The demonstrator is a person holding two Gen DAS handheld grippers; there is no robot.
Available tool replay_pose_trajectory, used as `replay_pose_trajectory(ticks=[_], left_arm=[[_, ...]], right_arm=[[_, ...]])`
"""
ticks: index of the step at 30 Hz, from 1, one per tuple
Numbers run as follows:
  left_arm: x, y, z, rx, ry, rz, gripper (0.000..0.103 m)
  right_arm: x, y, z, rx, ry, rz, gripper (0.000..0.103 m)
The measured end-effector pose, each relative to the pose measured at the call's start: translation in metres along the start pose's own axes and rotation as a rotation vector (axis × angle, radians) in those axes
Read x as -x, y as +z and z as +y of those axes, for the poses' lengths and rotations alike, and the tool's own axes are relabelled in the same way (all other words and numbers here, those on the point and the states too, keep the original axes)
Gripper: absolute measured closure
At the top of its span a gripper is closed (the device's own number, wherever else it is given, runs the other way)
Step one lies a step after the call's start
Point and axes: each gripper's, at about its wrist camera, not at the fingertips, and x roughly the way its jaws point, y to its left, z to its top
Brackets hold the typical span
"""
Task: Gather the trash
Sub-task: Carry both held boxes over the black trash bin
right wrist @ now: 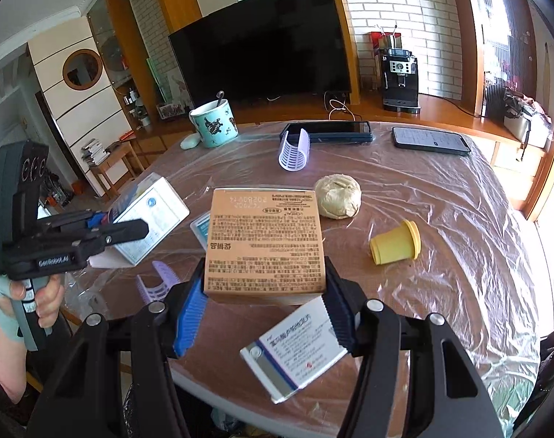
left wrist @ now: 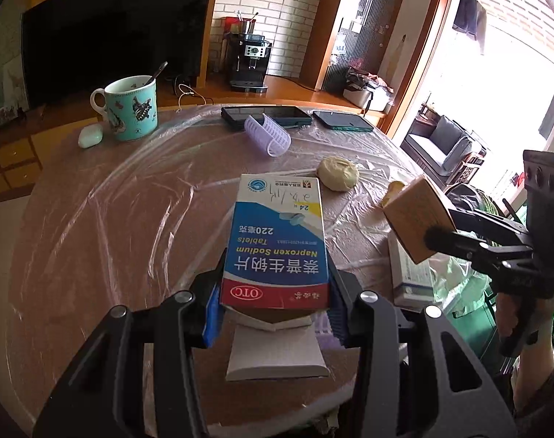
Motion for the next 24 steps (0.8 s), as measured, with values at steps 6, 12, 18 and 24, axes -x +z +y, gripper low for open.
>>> replay_pose_trajectory(ticks=[6, 12, 18, 24], left_arm=[[0.011, -0.015, -0.008, -0.008, -0.010, -0.008, 0.056], [0.019, -0.026, -0.016, -0.011, -0.022, -0.013, 0.056], [0.031, -0.038, -0.024, -0.017, -0.042, -0.019, 0.056], [0.042, -0.050, -0.032, -0.033, -0.059, -0.021, 0.056]], right_arm=[[0.007, -0.009, 0.007, 0.003, 0.024, 0.002, 0.045], [0.010, -0.016, 0.012, 0.010, 0.034, 0.006, 0.045], [0.021, -0.028, 0.016, 0.014, 0.055, 0.008, 0.045], [0.036, -0.040, 0.023, 0.027, 0.066, 0.005, 0.045]])
